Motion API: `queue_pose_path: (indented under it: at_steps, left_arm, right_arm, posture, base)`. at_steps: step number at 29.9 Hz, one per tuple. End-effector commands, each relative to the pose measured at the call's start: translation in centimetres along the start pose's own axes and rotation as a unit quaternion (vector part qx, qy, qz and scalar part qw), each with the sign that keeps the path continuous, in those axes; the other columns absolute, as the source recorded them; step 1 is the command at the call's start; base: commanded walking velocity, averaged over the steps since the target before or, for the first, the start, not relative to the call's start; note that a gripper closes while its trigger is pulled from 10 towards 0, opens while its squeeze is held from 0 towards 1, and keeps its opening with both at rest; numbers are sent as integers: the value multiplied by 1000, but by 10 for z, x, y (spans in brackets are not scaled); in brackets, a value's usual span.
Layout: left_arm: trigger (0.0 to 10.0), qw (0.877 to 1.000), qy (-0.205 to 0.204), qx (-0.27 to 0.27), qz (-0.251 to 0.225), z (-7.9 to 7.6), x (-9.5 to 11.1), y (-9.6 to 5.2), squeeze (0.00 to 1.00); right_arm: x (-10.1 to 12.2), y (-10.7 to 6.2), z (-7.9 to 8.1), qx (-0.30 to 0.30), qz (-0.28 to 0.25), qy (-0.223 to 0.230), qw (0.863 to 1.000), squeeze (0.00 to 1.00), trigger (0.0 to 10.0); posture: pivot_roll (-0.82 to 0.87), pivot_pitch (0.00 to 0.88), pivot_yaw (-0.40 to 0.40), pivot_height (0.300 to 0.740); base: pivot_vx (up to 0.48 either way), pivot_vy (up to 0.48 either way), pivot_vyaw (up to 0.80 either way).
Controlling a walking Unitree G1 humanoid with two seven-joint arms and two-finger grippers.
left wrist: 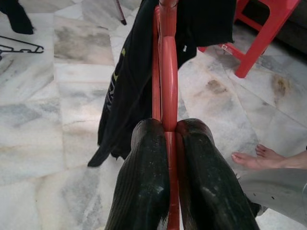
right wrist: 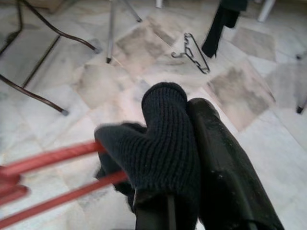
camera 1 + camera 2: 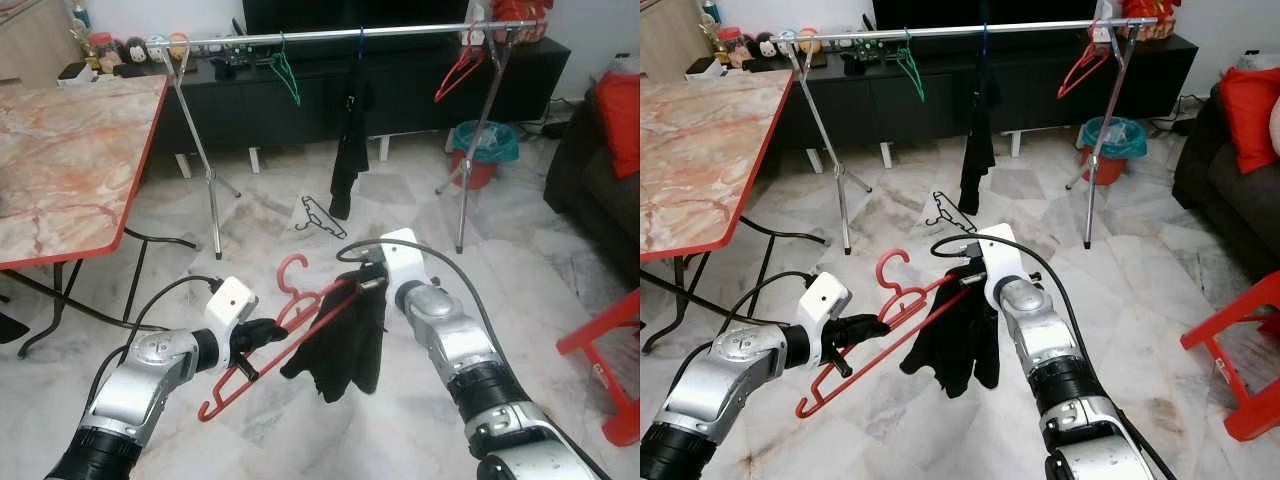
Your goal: Hang hanger
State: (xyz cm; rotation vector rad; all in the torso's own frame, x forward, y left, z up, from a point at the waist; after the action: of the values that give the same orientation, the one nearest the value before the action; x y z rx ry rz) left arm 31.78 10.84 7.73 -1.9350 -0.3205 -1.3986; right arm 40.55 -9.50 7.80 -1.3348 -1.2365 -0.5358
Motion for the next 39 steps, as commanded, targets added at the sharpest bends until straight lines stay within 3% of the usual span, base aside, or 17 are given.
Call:
queue_pose_path:
  at_steps: [1, 10, 17, 26, 32, 37, 39]
  left_arm:
    - [10000, 1000, 8, -4, -9, -1, 5, -5, 0]
    - [10000, 1000, 8, -18, -13, -3, 9, -6, 0]
    - [10000, 1000, 10, -8, -13, 0, 11, -5, 0]
    - [10000, 999, 21, 27, 35, 11, -7, -5, 0]
    - [10000, 998, 23, 40, 42, 15, -9, -5, 0]
    - [10000, 996, 25, 74, 31, 26, -4, -5, 0]
    - [10000, 995, 21, 92, 11, 33, 5, -5, 0]
  right_arm:
    - [17, -3, 8, 15, -25, -4, 1000, 0, 10000]
    - [28, -9, 19, 39, -39, -14, 998, 0, 10000]
    - [42, -19, 22, 43, -53, 8, 998, 0, 10000]
    - [35, -26, 20, 21, -39, 23, 999, 0, 10000]
    - [45, -36, 45, 73, -52, 2, 996, 0, 10000]
    - [46, -45, 36, 54, -51, 2, 997, 0, 10000]
    - [39, -54, 42, 82, -39, -40, 995, 0, 10000]
  posture:
    - [-32, 0, 18, 736]
    - [-34, 0, 17, 736]
    - [-34, 0, 17, 736]
    - [-35, 0, 19, 736]
    - [-31, 0, 18, 736]
    - [-32, 0, 18, 736]
    - [-39, 0, 21, 736]
  base:
    - [0, 0, 0]
    - [0, 0, 0]
    - [0, 0, 0]
    - [0, 0, 0]
    - [0, 0, 0]
    - [0, 0, 0]
    - [0, 0, 0]
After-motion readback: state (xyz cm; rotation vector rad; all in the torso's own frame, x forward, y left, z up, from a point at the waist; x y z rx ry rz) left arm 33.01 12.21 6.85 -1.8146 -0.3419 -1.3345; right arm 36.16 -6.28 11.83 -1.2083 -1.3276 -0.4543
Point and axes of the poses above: a point about 5 cm out from each wrist's last joint towards the gripper, its own y axis pointing out of the wrist towards the gripper, its own x axis along the axis of the wrist's last joint, z = x × y, the point moved 6 cm from there along y, pointing out of the wrist towards the gripper, and after that the axes turned 7 degrees about -y, right-handed, at the moved point
